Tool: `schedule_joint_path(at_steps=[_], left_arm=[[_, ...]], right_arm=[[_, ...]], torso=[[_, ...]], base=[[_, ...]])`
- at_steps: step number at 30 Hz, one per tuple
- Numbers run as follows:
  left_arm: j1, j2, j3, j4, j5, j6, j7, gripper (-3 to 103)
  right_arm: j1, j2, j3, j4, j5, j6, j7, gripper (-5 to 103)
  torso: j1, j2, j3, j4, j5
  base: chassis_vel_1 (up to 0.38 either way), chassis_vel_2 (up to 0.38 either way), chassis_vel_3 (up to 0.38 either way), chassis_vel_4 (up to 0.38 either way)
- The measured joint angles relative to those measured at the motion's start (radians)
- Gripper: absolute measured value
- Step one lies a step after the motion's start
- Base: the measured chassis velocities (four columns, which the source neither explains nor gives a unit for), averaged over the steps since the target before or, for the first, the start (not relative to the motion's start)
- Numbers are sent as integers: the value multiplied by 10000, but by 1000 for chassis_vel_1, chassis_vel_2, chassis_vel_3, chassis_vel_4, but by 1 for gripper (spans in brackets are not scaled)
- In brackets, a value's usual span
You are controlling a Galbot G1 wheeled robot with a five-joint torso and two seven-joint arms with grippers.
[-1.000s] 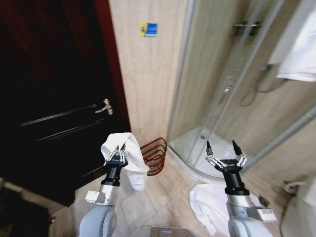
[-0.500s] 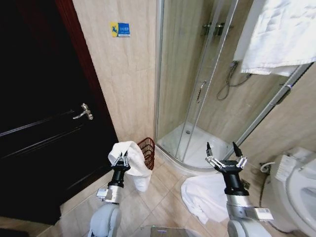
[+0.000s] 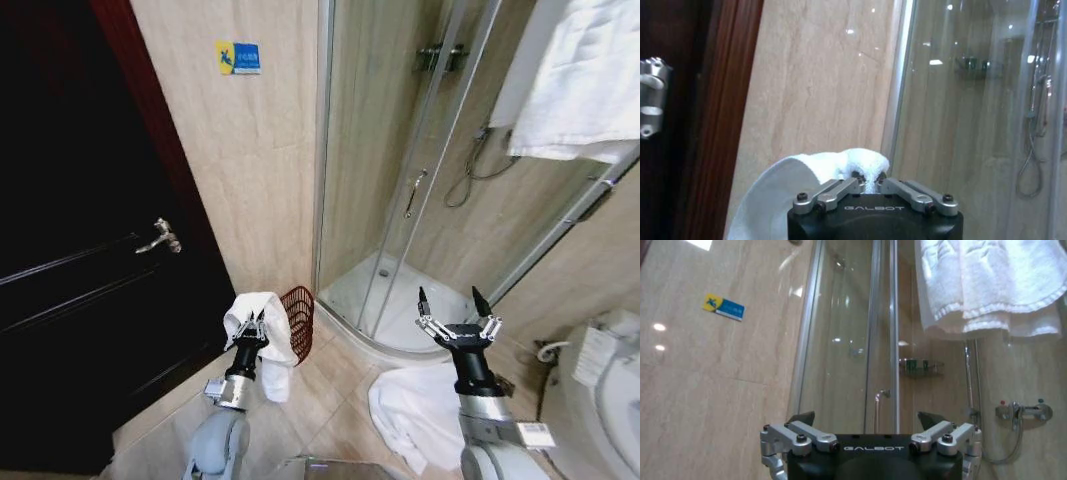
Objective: Discard the used towel into the hamper.
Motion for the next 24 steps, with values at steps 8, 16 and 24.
schedule_joint_path(at_steps=[8, 16, 24], left_arm=[[-808, 1, 44, 768, -21, 181, -10, 2], [-1836, 1, 92, 1833, -227, 365, -11, 2], [-3207, 501, 206, 3234, -822, 820, -35, 2]], right_arm=[[-41, 0, -21, -15, -5, 102, -97, 100], [-59, 0, -6, 33, -136, 139, -152, 100], [-240, 0, -51, -120, -548, 808, -157, 100]], torso=[[-3, 0, -1, 0, -3], [-5, 1, -1, 0, -3], [-7, 3, -2, 0, -2]], base=[[-109, 110, 117, -100], [-35, 29, 35, -24], [0, 0, 0, 0]])
